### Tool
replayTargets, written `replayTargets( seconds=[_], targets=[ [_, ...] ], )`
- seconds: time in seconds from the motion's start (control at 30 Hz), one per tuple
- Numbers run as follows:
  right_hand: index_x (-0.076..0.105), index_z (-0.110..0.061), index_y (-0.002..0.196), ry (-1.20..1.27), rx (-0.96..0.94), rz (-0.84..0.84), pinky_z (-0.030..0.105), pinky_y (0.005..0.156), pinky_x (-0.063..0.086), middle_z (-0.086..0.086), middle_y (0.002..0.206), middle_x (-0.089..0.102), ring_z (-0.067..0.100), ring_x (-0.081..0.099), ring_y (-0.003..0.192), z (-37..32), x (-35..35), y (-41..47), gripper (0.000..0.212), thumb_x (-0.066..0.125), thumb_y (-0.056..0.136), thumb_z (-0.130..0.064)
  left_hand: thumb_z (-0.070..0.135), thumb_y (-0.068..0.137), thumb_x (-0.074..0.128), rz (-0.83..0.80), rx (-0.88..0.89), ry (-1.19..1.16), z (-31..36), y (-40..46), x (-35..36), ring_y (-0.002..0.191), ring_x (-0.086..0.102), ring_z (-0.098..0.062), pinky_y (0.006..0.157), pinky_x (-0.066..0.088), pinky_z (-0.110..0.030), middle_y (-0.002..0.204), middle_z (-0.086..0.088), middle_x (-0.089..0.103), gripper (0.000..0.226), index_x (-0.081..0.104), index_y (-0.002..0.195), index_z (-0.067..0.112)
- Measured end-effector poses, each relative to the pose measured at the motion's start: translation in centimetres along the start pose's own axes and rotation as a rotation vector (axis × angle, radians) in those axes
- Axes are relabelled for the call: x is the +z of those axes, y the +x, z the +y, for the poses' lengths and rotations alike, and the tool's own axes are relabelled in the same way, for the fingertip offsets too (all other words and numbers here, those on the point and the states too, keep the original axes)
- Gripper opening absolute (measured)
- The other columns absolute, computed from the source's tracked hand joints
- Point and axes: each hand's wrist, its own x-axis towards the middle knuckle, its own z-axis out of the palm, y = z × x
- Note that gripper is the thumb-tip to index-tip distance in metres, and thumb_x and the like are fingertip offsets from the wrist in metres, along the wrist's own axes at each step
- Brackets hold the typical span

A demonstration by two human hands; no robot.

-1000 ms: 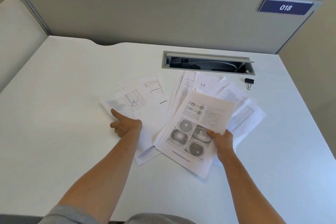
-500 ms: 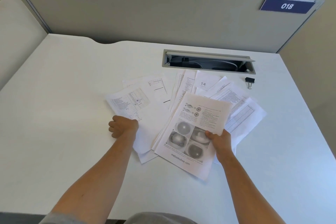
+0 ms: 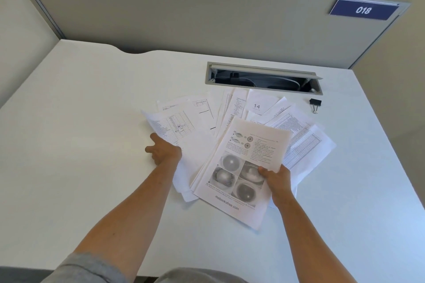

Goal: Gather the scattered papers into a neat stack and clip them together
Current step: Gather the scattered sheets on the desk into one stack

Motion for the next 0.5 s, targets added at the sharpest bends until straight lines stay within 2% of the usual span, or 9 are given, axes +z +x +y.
replayTargets(
  seconds=[0.1, 0.2, 0.27, 0.33, 0.4, 0.5],
  targets=[
    [0.07, -0.019, 0.091, 0.024, 0.004, 0.007, 0.042, 0.082, 0.058, 0.004, 0.093, 0.075, 0.028, 0.07, 0.09, -0.2, -0.3, -0.2, 0.028, 0.066, 0.081, 0.007, 0.008, 0.082, 0.069, -0.013, 0.034, -0.071, -0.7, 0.3, -0.5, 0.113, 0.054, -0.047, 0.085, 0.05, -0.047, 0.132, -0.025, 0.044, 0.08, 0.023, 0.146, 0.022],
    [0.07, -0.019, 0.093, 0.03, 0.008, -0.017, 0.036, 0.076, 0.057, 0.004, 0.094, 0.075, 0.025, 0.07, 0.088, -0.3, -0.4, -0.1, 0.027, 0.066, 0.083, 0.006, 0.002, 0.074, 0.077, -0.033, 0.084, -0.215, -1.5, 1.0, -1.9, 0.116, 0.057, -0.04, 0.085, 0.05, -0.04, 0.13, -0.018, 0.056, 0.082, 0.034, 0.143, 0.019],
    [0.07, -0.019, 0.095, 0.035, 0.002, -0.032, 0.034, 0.073, 0.056, 0.003, 0.095, 0.075, 0.025, 0.07, 0.089, -0.4, -0.4, -0.2, 0.028, 0.067, 0.083, 0.006, 0.0, 0.068, 0.081, -0.07, 0.149, -0.233, -1.3, 1.7, -3.3, 0.119, 0.057, -0.036, 0.09, 0.05, -0.038, 0.129, -0.012, 0.06, 0.076, 0.047, 0.135, 0.013],
    [0.069, -0.019, 0.098, 0.029, -0.009, -0.047, 0.034, 0.073, 0.055, 0.002, 0.097, 0.075, 0.024, 0.07, 0.092, -0.5, -0.4, -0.2, 0.03, 0.067, 0.083, 0.007, 0.003, 0.064, 0.084, -0.116, 0.217, -0.245, -0.6, 1.9, -4.9, 0.115, 0.061, -0.033, 0.095, 0.052, -0.046, 0.126, -0.009, 0.065, 0.071, 0.056, 0.128, 0.013],
    [0.069, -0.018, 0.101, 0.017, -0.031, -0.065, 0.034, 0.074, 0.056, 0.001, 0.099, 0.075, 0.023, 0.07, 0.094, -0.5, -0.4, -0.3, 0.032, 0.067, 0.082, 0.008, 0.001, 0.064, 0.084, -0.148, 0.296, -0.278, 0.6, 1.6, -6.9, 0.107, 0.065, -0.03, 0.092, 0.054, -0.047, 0.121, -0.007, 0.068, 0.066, 0.061, 0.124, 0.014],
    [0.067, -0.016, 0.109, -0.006, -0.058, -0.086, 0.04, 0.082, 0.057, 0.002, 0.104, 0.075, 0.025, 0.07, 0.099, -0.2, -0.3, -0.2, 0.036, 0.069, 0.081, 0.007, -0.002, 0.068, 0.082, -0.226, 0.482, -0.276, 3.4, -0.1, -10.5, 0.098, 0.068, -0.023, 0.084, 0.056, -0.037, 0.112, -0.004, 0.072, 0.054, 0.067, 0.117, 0.015]
  ],
)
